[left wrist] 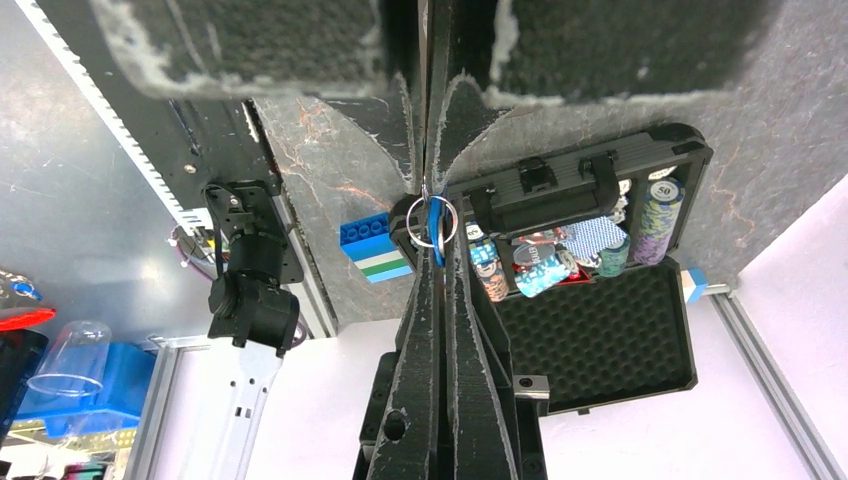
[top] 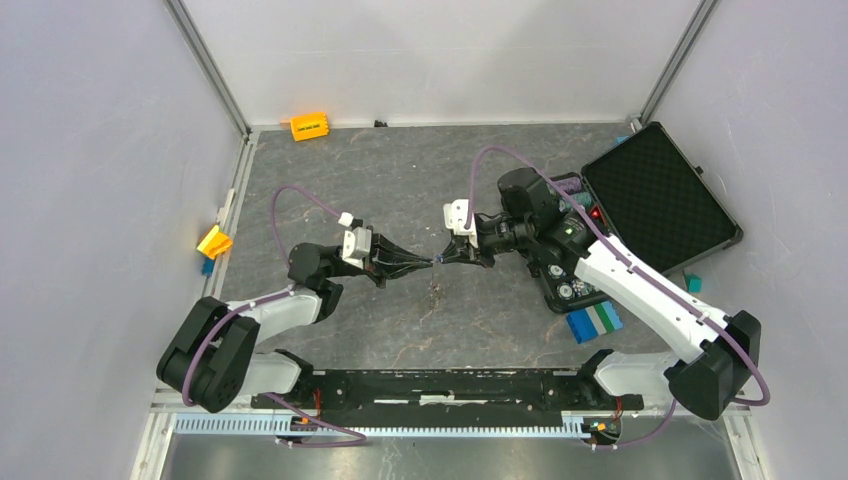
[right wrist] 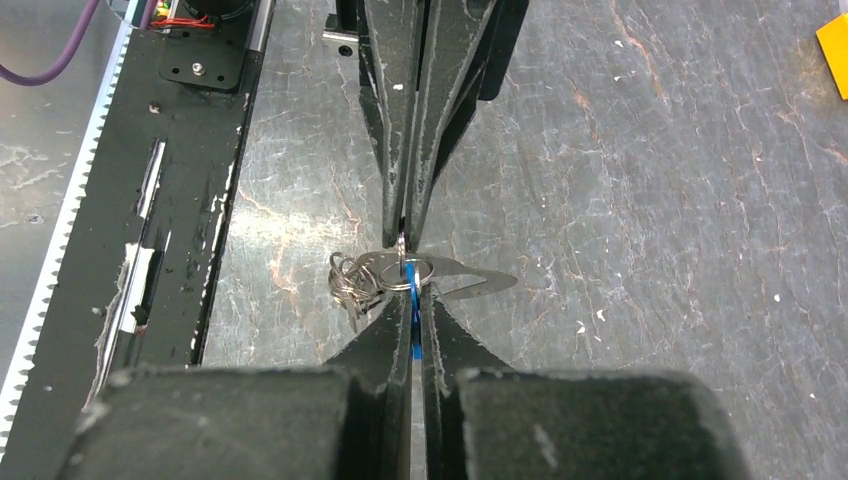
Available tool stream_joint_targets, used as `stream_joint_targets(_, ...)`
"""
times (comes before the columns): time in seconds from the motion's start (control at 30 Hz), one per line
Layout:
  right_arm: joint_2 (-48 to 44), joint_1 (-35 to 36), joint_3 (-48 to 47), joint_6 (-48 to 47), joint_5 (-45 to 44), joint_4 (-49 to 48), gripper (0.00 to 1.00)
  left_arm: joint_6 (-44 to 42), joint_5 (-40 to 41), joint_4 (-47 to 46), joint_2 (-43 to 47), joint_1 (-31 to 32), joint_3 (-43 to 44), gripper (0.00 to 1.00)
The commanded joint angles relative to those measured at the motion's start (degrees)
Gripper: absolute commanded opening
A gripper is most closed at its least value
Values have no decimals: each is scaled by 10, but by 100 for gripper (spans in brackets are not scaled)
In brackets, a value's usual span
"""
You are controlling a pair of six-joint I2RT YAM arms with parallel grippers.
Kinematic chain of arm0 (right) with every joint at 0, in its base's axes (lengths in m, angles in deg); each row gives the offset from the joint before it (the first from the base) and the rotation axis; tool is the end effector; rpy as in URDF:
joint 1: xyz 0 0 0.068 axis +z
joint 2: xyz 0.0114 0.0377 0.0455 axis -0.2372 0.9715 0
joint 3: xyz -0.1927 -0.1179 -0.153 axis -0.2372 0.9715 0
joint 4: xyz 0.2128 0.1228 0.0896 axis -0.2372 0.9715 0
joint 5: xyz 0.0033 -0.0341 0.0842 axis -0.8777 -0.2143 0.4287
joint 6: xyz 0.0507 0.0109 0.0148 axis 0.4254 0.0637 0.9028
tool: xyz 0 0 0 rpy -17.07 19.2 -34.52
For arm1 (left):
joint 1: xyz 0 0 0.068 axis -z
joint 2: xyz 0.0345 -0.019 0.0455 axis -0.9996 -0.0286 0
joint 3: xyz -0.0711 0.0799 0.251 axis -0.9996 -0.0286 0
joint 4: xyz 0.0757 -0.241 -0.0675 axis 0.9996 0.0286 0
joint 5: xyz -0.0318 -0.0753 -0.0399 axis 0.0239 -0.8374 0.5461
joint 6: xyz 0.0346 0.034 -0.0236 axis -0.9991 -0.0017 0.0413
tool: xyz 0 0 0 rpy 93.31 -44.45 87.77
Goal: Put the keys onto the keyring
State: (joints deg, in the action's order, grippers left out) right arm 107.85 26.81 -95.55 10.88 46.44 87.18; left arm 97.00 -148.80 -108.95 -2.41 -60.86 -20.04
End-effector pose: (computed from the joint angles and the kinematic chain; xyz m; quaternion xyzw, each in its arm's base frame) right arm 0.1903 0.1953 0.3456 -0.6356 0.5485 0.3576 0.4089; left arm 0.1866 -0.1325 0.2574 0.4722 0.3996 -0.5316 0.5786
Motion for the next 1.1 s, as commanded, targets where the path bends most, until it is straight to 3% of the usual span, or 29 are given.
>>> stream_joint_targets(0.0,-2,9,-39,-10,-13,9,0,-40,1,3,5,2,11,2)
stream_joint_targets(0.33,15,57,-94,-19,-120,32,0,-64,4,43,3,2,23,6)
stream_joint_targets(0.4,25,72,-108,-22,-152,41,0,-70,4,50,5,1,25,19)
stream_joint_targets(0.67,42,92,-128,-28,-258,38,0,-158,-5,167,69,-54,21,88)
stream_joint_targets(0.77,61,103,-143,-38,-303,41,0,-185,-1,242,109,-90,26,100)
stream_joint_targets(0.83,82,114,-160,-49,-334,47,0,-165,-5,271,118,-115,35,100)
stream_joint_targets(0.9,103,120,-175,-59,-356,46,0,-189,0,363,131,-125,54,100)
stream_joint_targets(0.97,120,123,-187,-67,-369,45,0,-253,38,518,140,-127,100,100)
stream_joint_targets(1.07,144,123,-206,-75,-383,36,0,-327,153,719,145,-127,170,100)
